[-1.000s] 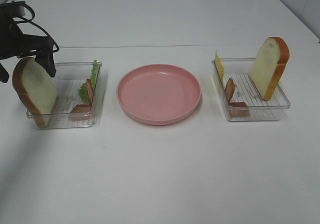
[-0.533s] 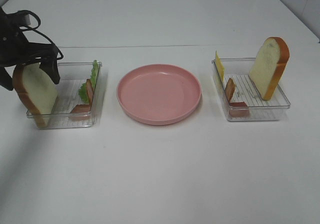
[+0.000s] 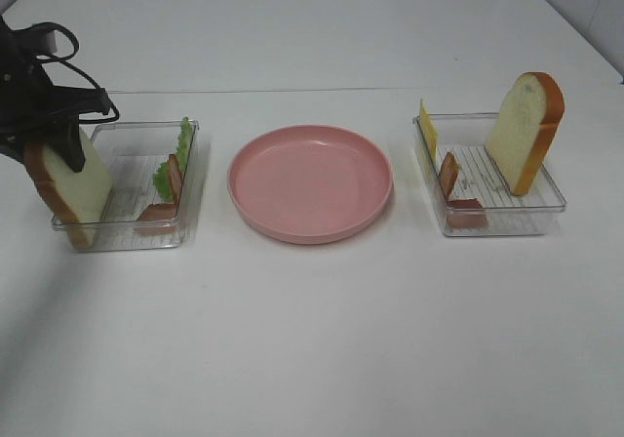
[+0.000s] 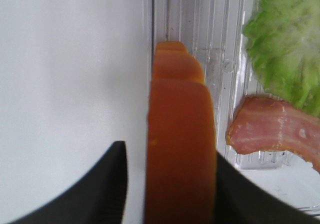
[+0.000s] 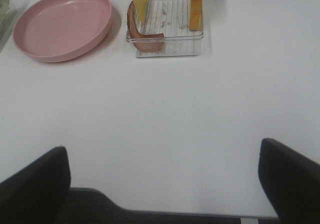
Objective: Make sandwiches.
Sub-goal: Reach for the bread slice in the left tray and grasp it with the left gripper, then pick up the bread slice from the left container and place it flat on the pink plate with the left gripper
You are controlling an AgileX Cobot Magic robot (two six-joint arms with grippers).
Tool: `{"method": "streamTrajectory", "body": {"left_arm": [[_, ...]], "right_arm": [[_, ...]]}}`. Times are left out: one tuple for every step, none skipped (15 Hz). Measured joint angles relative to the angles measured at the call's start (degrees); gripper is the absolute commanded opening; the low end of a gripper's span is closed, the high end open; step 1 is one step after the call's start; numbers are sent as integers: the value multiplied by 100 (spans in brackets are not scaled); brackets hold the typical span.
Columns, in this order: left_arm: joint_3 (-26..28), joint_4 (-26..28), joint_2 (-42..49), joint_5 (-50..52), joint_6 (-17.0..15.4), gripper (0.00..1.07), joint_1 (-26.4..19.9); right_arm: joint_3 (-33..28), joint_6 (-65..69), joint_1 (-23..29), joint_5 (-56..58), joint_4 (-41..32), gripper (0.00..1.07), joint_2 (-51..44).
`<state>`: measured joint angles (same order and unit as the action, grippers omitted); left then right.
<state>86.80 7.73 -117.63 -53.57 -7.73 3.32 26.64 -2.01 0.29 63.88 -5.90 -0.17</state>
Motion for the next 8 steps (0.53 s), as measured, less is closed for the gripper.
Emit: {"method": "streamTrajectory", "body": {"left_arm": [[0,40,0,0,-17,0,11],[0,34,0,0,-17,0,17],[0,29,0,0,-17,0,17],[40,6,0,-23,-23,0,17],[109,0,0,-80,-46,0,17],[258,-11,0,-223,-143,0,17],[395,-23,0,-344,-166,0,17],[481,-34,0,-435,-166,0,17]], "right_arm": [[0,0,0,0,0,98,0],[0,0,0,0,0,98,0],[0,0,0,0,0,98,0],[0,0,0,0,0,98,0],[0,0,0,0,0,98,0],[0,0,0,0,0,98,0],[0,0,0,0,0,98,0],[0,0,0,0,0,98,0]]}}
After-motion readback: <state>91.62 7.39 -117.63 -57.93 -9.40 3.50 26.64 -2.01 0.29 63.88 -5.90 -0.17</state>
